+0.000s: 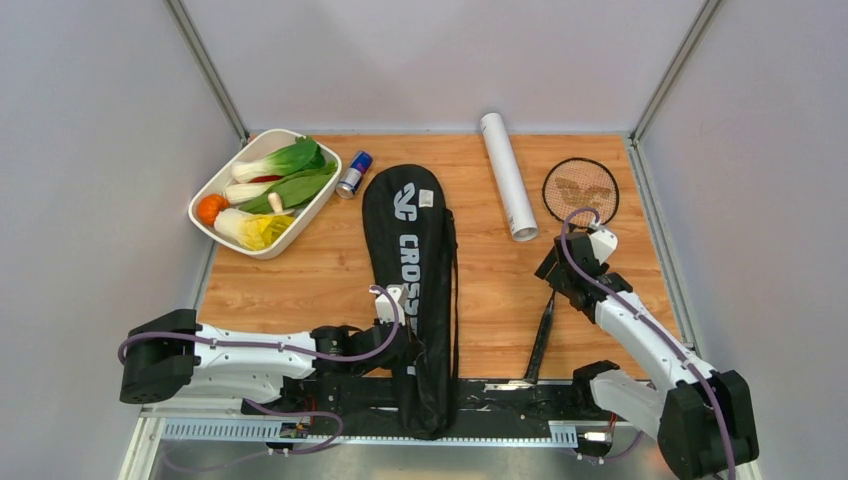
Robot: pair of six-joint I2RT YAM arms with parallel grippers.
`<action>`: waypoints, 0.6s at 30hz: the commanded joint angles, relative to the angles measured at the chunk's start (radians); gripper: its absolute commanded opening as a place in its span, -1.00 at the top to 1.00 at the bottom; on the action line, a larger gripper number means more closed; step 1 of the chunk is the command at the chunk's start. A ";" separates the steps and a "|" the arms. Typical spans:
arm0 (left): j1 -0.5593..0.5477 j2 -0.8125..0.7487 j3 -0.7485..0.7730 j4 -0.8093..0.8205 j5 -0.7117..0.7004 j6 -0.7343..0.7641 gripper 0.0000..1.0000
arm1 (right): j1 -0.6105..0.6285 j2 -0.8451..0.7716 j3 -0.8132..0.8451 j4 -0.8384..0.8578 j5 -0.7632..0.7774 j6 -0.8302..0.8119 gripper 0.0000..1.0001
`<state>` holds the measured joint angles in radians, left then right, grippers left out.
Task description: Pack up the badminton gear
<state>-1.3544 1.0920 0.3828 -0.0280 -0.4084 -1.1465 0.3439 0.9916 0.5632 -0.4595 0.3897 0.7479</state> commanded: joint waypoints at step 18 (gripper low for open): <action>0.069 -0.005 0.056 0.109 0.043 0.333 1.00 | -0.179 0.220 -0.060 0.127 -0.214 -0.125 -0.25</action>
<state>-1.2934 1.0920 0.4187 -0.0532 -0.3962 -0.9760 0.1844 1.1946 0.5247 -0.4137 0.2153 0.6327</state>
